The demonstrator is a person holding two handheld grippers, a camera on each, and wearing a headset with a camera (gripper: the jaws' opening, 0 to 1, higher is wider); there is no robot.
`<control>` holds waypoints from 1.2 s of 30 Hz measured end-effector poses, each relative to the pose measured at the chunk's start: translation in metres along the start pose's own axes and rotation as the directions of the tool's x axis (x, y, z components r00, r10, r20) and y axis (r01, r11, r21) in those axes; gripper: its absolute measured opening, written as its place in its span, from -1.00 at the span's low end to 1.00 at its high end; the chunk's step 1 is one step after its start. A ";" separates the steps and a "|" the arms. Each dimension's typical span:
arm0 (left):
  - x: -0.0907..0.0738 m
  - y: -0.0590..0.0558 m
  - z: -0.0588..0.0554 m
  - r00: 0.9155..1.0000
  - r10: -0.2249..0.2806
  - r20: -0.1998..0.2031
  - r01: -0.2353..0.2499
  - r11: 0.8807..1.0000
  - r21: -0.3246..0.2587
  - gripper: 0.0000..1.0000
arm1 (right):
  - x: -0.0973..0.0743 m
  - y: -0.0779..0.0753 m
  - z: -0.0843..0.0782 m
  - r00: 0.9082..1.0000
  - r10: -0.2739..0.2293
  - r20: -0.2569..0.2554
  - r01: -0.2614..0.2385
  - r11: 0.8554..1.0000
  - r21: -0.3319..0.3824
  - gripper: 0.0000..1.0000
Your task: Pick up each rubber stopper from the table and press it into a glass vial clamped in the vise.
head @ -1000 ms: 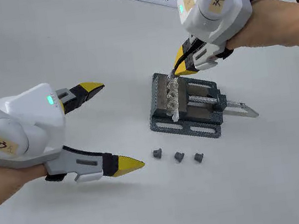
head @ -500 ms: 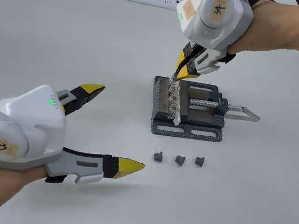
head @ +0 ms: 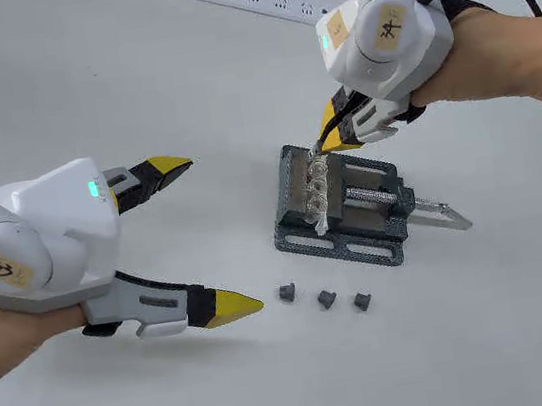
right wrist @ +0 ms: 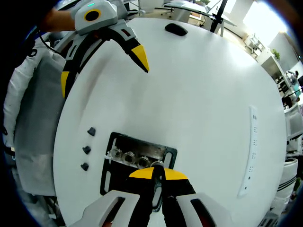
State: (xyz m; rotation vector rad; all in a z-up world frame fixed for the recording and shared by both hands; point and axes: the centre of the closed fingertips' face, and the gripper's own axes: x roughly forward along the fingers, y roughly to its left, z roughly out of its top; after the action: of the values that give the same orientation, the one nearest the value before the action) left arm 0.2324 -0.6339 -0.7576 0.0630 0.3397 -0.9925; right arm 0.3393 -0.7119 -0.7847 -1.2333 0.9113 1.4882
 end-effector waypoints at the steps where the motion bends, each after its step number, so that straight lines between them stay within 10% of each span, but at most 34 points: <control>1: 0.000 0.000 0.000 1.000 0.000 0.000 0.000 1.000 0.000 0.90 | 0.000 0.000 0.000 1.000 0.002 0.001 -0.002 1.000 -0.001 -0.99; 36: 0.001 0.002 0.004 1.000 0.005 0.011 -0.005 1.000 -0.005 0.88 | 0.001 0.001 0.001 1.000 -0.023 0.010 0.023 1.000 -0.004 -1.00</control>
State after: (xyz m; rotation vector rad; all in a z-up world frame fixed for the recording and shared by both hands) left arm 0.2358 -0.6347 -0.7541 0.0536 0.3315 -0.9863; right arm 0.3383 -0.7107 -0.7856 -1.2346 0.8855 1.4775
